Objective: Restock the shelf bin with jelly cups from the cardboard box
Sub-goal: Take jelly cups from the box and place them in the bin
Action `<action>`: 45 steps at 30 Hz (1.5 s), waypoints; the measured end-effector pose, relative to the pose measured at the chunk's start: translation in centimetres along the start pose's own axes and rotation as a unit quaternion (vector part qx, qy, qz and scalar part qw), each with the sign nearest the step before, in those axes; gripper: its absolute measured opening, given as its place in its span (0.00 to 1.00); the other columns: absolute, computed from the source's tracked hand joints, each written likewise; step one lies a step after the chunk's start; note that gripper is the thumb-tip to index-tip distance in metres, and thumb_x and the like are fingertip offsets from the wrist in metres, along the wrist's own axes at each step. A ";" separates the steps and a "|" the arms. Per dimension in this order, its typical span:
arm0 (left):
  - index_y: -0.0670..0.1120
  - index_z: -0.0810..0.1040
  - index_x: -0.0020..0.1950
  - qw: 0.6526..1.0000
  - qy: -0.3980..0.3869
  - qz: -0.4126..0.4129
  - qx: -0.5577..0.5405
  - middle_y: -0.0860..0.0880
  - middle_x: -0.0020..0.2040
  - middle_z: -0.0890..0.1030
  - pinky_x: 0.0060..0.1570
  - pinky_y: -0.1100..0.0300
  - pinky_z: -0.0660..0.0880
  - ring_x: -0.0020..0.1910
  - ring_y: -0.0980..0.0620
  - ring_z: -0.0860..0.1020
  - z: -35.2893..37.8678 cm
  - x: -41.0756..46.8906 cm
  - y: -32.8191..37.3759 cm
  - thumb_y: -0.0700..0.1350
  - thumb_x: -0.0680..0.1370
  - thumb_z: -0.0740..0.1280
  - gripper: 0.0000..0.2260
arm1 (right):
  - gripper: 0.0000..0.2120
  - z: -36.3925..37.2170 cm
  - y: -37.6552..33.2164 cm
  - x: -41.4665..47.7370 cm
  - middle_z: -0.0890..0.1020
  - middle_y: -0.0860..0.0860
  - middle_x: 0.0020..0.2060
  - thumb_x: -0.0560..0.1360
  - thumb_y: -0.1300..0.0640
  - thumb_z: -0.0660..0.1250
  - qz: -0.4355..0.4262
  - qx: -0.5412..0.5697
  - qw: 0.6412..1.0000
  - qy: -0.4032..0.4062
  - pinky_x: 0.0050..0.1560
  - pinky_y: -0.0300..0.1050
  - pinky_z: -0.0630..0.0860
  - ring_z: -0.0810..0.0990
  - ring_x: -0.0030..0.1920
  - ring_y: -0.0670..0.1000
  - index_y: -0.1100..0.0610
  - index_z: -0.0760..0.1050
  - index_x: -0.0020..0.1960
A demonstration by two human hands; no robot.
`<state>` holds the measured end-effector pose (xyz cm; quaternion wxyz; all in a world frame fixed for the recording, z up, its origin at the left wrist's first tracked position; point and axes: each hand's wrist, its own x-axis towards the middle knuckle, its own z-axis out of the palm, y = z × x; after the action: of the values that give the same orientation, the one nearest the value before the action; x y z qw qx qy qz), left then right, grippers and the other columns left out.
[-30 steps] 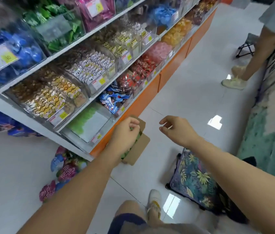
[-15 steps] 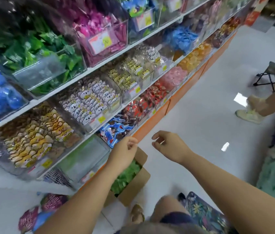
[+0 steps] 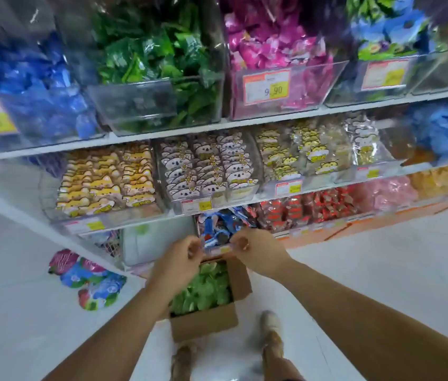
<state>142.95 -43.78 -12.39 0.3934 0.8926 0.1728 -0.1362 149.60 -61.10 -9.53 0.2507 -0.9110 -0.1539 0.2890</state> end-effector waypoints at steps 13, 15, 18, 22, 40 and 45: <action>0.40 0.80 0.43 0.993 0.091 -0.069 0.030 0.46 0.38 0.80 0.41 0.54 0.73 0.40 0.45 0.79 12.5 3.4 -18.6 0.45 0.76 0.61 0.11 | 0.11 17.2 10.2 9.9 0.81 0.54 0.52 0.78 0.56 0.59 -0.043 -0.100 0.991 -0.083 0.54 0.46 0.74 0.78 0.54 0.56 0.57 0.77 0.56; 0.44 0.80 0.46 0.992 0.090 -0.086 0.007 0.52 0.38 0.78 0.42 0.60 0.72 0.42 0.49 0.78 15.6 4.4 -23.8 0.44 0.77 0.64 0.07 | 0.11 21.9 12.5 12.4 0.81 0.56 0.52 0.78 0.57 0.59 -0.038 -0.096 0.991 -0.090 0.54 0.47 0.75 0.79 0.54 0.58 0.58 0.76 0.57; 0.49 0.79 0.51 0.993 0.076 -0.087 -0.019 0.54 0.45 0.81 0.49 0.58 0.75 0.46 0.52 0.79 20.7 6.3 -31.3 0.44 0.78 0.65 0.05 | 0.11 29.2 16.2 15.7 0.81 0.56 0.52 0.77 0.58 0.59 -0.019 -0.085 0.990 -0.108 0.53 0.47 0.76 0.79 0.53 0.56 0.58 0.76 0.56; 0.48 0.77 0.59 0.994 0.076 -0.071 0.031 0.48 0.53 0.82 0.49 0.50 0.77 0.49 0.47 0.80 26.9 9.8 -38.4 0.44 0.78 0.64 0.10 | 0.17 37.1 20.6 19.9 0.79 0.53 0.55 0.76 0.55 0.63 -0.020 -0.071 0.989 -0.130 0.55 0.47 0.75 0.78 0.54 0.52 0.57 0.71 0.64; 0.57 0.50 0.75 0.967 -0.019 -0.015 0.254 0.46 0.75 0.51 0.64 0.44 0.69 0.72 0.35 0.54 35.6 18.7 -42.5 0.45 0.74 0.70 0.37 | 0.38 47.4 27.6 26.0 0.53 0.54 0.73 0.73 0.47 0.67 -0.053 -0.246 0.961 -0.114 0.66 0.68 0.59 0.51 0.73 0.61 0.42 0.48 0.75; 0.54 0.54 0.73 0.964 0.029 0.007 0.265 0.45 0.73 0.53 0.56 0.46 0.75 0.70 0.35 0.56 36.5 19.4 -43.8 0.40 0.73 0.70 0.35 | 0.34 47.7 27.4 27.7 0.60 0.56 0.67 0.71 0.49 0.70 -0.043 -0.230 0.963 -0.132 0.64 0.65 0.67 0.58 0.69 0.62 0.44 0.58 0.73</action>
<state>138.41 -39.60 -72.26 0.1382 0.9698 0.1352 -0.1488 146.24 -54.46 -70.66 0.0241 -0.8904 -0.2868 0.3527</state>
